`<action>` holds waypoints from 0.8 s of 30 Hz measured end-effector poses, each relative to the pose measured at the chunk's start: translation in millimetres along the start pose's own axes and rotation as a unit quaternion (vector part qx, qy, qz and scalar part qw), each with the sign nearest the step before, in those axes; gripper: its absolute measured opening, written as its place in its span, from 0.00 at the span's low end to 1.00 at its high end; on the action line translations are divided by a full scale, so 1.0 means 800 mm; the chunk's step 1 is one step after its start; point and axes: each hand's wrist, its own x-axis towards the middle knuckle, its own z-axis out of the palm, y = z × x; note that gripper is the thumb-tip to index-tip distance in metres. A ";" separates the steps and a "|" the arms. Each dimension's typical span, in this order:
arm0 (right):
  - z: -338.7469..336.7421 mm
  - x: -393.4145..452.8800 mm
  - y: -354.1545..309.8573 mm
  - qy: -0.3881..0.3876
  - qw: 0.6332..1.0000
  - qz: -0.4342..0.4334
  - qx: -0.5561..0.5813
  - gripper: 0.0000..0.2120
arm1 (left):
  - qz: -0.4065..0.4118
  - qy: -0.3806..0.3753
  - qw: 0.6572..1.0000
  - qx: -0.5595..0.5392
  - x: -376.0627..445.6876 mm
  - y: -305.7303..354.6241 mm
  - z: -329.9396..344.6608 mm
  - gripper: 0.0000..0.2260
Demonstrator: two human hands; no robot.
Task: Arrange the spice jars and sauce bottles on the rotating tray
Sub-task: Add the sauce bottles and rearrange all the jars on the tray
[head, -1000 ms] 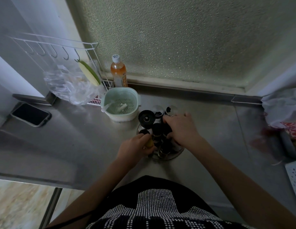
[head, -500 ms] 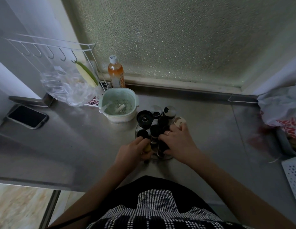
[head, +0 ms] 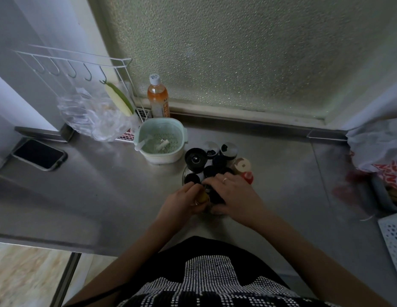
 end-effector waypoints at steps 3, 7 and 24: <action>0.013 -0.009 -0.017 -0.035 0.993 0.040 0.105 0.31 | 0.011 -0.021 0.999 -0.044 0.001 0.010 0.002 0.16; 0.027 -0.025 -0.019 0.038 0.962 0.089 0.255 0.23 | -0.030 -0.033 0.997 -0.056 -0.006 0.008 0.001 0.22; 0.050 -0.070 0.020 0.218 0.917 0.212 0.259 0.19 | -0.109 -0.004 0.994 -0.021 0.022 -0.007 0.006 0.21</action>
